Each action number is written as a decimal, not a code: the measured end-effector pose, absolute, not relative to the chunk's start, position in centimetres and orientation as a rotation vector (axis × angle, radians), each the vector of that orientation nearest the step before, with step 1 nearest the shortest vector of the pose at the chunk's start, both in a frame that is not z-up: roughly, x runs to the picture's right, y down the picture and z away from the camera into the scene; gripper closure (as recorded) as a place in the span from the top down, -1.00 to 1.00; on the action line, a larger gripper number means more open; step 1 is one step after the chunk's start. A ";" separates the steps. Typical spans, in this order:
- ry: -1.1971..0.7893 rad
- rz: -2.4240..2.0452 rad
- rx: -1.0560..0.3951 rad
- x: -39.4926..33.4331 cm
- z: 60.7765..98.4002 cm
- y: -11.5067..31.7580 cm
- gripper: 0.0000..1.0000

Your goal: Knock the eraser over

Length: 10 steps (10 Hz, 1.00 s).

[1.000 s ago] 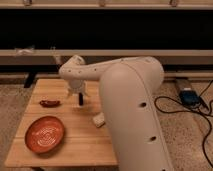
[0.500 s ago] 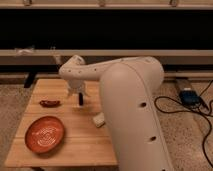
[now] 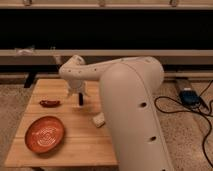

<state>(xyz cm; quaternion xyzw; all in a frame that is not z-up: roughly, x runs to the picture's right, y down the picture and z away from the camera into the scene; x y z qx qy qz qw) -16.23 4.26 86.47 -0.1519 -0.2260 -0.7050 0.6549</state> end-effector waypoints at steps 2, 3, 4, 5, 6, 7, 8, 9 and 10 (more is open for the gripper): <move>-0.529 -1.612 -0.335 -15.8 86.2 2.9 0.60; -0.542 -1.623 -0.337 -15.2 85.9 1.7 0.60; -0.559 -1.628 -0.336 -14.9 85.8 1.2 0.60; -0.571 -1.631 -0.337 -14.7 85.9 1.1 0.60; -0.590 -1.632 -0.338 -14.6 86.2 1.1 0.60; -0.619 -1.633 -0.344 -14.5 86.5 1.4 0.60; -0.636 -1.632 -0.346 -14.5 86.7 1.7 0.60; -0.659 -1.633 -0.349 -14.7 86.9 2.2 0.60; -0.677 -1.635 -0.347 -15.1 87.0 2.6 0.60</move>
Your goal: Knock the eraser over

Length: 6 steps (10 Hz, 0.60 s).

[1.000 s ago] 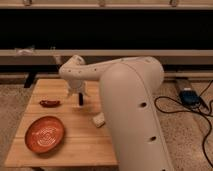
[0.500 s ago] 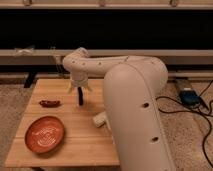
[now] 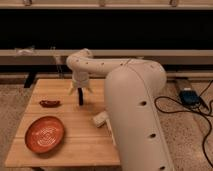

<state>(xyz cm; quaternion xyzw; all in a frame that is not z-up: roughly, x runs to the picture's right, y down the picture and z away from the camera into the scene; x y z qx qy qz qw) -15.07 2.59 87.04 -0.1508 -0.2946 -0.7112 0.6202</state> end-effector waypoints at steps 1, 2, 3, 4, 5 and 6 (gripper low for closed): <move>-0.692 -1.640 -0.341 -15.7 87.0 2.8 0.60; -0.702 -1.646 -0.335 -16.2 87.0 2.8 0.60; -0.714 -1.656 -0.330 -16.9 86.8 2.8 0.60; -0.723 -1.667 -0.323 -17.6 86.6 2.8 0.60; -0.730 -1.674 -0.318 -18.1 86.4 2.8 0.60; -0.741 -1.682 -0.313 -18.8 86.2 2.7 0.60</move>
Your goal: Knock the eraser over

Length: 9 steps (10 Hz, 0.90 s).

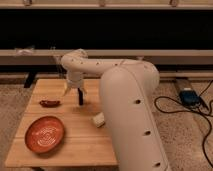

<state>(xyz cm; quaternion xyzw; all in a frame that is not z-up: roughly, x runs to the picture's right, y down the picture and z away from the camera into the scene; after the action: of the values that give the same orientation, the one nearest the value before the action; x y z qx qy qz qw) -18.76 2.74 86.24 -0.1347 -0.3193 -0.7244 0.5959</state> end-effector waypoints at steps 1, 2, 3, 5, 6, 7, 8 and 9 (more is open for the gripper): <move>-0.758 -1.697 -0.306 -19.9 85.9 2.7 0.60; -0.775 -1.712 -0.297 -21.2 85.4 2.9 0.60; -0.796 -1.729 -0.290 -22.5 84.8 3.2 0.60; -0.820 -1.752 -0.282 -23.5 84.1 3.3 0.60; -0.838 -1.766 -0.271 -24.5 83.6 3.5 0.60; -0.857 -1.779 -0.257 -25.5 83.2 3.6 0.60; -0.864 -1.786 -0.251 -25.8 83.0 3.6 0.60; -0.870 -1.791 -0.248 -25.9 82.9 3.5 0.60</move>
<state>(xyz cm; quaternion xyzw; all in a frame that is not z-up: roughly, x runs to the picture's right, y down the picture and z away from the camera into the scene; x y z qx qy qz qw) -25.89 3.54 82.89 -0.1042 -0.3657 -0.7526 0.5376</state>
